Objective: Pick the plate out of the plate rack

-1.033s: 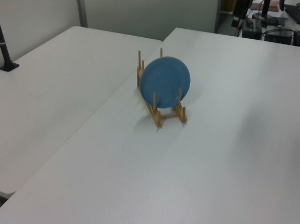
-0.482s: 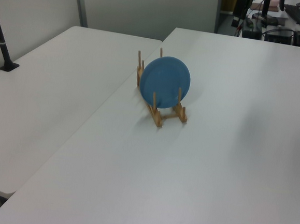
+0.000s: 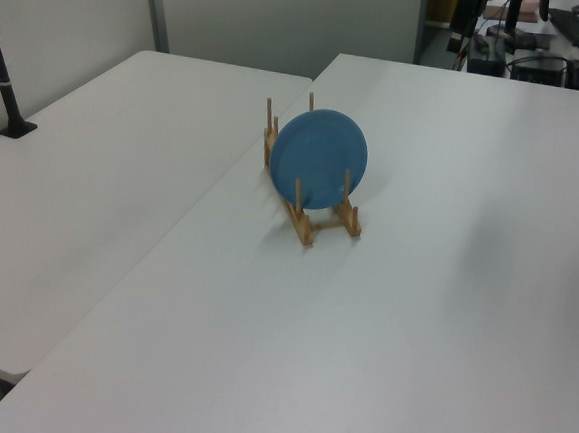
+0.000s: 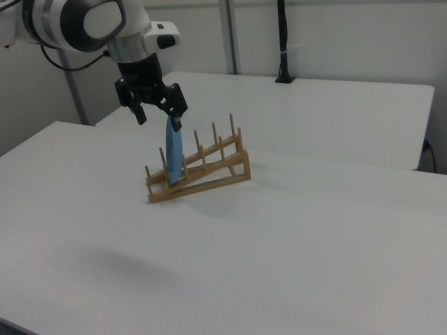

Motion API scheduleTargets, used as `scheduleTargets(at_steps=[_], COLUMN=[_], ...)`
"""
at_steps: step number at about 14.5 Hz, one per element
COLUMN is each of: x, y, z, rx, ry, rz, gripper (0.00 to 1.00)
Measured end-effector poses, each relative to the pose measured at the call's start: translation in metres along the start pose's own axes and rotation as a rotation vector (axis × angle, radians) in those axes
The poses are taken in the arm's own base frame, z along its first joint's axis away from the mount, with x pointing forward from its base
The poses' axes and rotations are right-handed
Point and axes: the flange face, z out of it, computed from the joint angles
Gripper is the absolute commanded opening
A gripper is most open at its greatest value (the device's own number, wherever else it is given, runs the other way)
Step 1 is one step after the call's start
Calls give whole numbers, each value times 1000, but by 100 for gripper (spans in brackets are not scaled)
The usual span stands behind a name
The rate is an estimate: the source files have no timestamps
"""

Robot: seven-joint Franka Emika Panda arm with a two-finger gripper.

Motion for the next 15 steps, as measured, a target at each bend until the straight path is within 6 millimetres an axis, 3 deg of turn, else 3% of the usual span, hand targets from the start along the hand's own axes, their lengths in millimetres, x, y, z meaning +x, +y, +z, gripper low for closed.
scheduleTargets(at_steps=[7, 10, 12, 15], x=[0, 8, 26, 61], y=[1, 0, -11, -58], z=[3, 2, 2, 34], rx=[0, -14, -51, -138], ry=[-5, 45, 152, 262], rz=[-262, -291, -247, -143], gripper=[100, 100, 100, 100])
